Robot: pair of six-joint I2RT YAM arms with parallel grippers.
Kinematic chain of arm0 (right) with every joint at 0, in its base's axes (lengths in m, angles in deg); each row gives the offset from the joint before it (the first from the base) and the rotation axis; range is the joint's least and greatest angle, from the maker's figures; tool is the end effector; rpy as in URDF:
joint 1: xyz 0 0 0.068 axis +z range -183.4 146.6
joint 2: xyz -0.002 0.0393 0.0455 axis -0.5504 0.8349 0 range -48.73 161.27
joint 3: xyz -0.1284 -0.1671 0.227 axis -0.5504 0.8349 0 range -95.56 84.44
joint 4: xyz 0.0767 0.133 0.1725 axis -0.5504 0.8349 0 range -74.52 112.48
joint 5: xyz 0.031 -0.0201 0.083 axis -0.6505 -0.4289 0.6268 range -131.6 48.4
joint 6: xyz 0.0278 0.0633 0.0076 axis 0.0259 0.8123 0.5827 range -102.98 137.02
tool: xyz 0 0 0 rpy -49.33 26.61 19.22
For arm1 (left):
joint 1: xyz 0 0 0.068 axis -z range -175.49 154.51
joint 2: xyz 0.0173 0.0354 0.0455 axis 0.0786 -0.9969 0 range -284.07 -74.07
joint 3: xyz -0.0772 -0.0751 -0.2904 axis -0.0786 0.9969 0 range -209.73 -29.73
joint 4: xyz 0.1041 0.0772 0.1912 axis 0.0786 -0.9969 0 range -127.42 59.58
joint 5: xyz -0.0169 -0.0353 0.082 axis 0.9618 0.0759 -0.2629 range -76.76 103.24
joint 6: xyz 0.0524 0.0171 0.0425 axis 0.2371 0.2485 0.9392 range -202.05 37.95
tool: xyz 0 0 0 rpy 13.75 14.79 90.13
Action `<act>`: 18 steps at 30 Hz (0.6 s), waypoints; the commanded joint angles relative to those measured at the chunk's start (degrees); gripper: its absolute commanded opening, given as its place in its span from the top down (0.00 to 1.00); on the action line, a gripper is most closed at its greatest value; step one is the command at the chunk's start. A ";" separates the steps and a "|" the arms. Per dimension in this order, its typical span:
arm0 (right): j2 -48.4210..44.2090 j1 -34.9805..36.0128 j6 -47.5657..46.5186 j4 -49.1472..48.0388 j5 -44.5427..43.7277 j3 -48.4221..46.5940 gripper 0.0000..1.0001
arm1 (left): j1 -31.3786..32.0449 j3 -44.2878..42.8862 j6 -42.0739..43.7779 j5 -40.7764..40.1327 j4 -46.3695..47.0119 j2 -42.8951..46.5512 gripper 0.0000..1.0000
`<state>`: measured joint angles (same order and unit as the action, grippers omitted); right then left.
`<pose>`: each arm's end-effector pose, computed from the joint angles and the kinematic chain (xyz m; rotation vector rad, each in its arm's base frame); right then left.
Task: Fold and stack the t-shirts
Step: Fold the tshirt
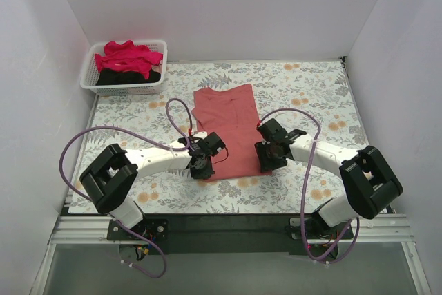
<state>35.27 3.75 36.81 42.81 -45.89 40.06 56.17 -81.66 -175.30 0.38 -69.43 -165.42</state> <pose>0.1947 0.1422 0.2048 -0.3938 2.7193 0.1765 0.1681 -0.1922 0.2005 -1.0466 2.6640 -0.1792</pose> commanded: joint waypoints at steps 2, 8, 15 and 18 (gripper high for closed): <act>5.81 1.00 2.18 1.58 1.83 2.19 0.48 | 0.55 2.70 -0.09 2.75 -4.85 3.02 1.00; 5.91 1.53 2.71 2.55 2.19 5.09 0.54 | 0.55 2.97 -0.26 3.81 -4.85 3.37 1.00; 4.24 1.70 1.48 5.80 3.06 4.48 0.93 | 0.55 3.23 -0.26 4.69 -6.52 4.94 1.00; 0.39 2.14 0.60 8.78 5.86 5.35 0.99 | 0.81 4.63 -0.79 6.79 -8.01 8.01 1.00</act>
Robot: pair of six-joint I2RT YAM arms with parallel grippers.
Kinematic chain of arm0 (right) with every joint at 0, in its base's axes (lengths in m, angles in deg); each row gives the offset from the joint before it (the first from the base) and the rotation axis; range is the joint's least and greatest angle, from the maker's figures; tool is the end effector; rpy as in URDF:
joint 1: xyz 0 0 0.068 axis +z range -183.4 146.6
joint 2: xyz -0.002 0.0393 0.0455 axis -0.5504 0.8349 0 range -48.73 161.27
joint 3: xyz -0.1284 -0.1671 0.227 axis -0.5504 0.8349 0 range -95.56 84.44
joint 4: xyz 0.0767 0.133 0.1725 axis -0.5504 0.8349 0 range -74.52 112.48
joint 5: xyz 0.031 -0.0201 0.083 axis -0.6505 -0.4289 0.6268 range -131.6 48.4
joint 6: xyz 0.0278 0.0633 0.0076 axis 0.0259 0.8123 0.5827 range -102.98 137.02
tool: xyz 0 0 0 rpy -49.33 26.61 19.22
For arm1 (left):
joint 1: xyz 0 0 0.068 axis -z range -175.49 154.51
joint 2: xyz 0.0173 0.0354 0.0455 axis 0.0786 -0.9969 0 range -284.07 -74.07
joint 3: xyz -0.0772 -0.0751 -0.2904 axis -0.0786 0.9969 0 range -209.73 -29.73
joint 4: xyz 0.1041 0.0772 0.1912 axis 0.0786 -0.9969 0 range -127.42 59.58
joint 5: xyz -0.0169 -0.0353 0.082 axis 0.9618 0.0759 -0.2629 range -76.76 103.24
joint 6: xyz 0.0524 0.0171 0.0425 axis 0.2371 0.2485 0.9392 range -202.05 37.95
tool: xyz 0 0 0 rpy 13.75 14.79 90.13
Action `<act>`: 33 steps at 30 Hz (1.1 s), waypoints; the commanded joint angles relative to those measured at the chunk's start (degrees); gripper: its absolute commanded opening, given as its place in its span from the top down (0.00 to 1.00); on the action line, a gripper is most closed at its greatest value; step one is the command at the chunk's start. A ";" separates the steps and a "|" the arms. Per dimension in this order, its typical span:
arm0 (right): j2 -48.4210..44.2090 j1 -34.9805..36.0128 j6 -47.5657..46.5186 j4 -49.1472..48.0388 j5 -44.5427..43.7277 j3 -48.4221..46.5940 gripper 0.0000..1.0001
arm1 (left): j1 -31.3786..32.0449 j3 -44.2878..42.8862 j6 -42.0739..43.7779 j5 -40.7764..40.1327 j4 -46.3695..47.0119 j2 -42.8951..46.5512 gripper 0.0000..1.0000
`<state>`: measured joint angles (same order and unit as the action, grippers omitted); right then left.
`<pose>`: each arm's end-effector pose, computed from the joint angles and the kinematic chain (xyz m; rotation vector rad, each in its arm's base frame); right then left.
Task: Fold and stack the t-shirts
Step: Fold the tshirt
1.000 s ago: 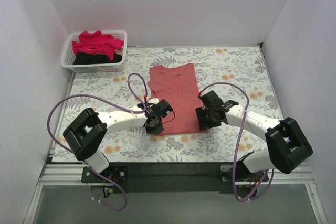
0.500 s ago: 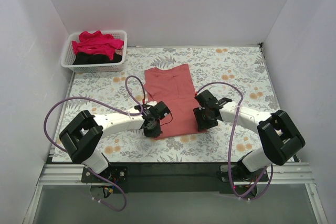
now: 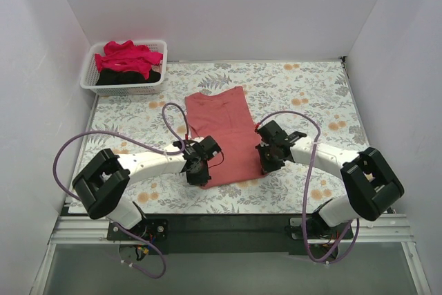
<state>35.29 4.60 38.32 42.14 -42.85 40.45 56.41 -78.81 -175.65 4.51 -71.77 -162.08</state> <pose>0.1908 0.1475 0.2035 -0.3955 2.7378 0.2559 0.1513 -0.1790 0.2006 -1.0646 2.7418 -0.1723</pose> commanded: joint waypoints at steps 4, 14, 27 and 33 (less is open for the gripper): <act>-5.79 2.69 -2.49 19.02 7.23 5.75 0.99 | 5.39 4.69 -3.59 6.88 -8.13 9.77 1.00; -20.66 3.75 -3.10 39.34 9.11 -5.65 0.99 | 16.14 -0.74 -13.19 13.31 -18.33 23.22 1.00; -1.42 0.41 -12.86 40.93 2.93 -36.60 0.99 | -4.61 -10.77 2.90 12.60 -15.53 22.44 1.00; 4.90 -1.17 -15.23 40.93 3.37 -43.97 0.99 | -10.67 -11.47 7.38 14.18 -12.80 20.86 1.00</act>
<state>38.33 4.32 25.80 82.00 -38.63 1.85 48.30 -88.21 -172.13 17.21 -86.30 -141.09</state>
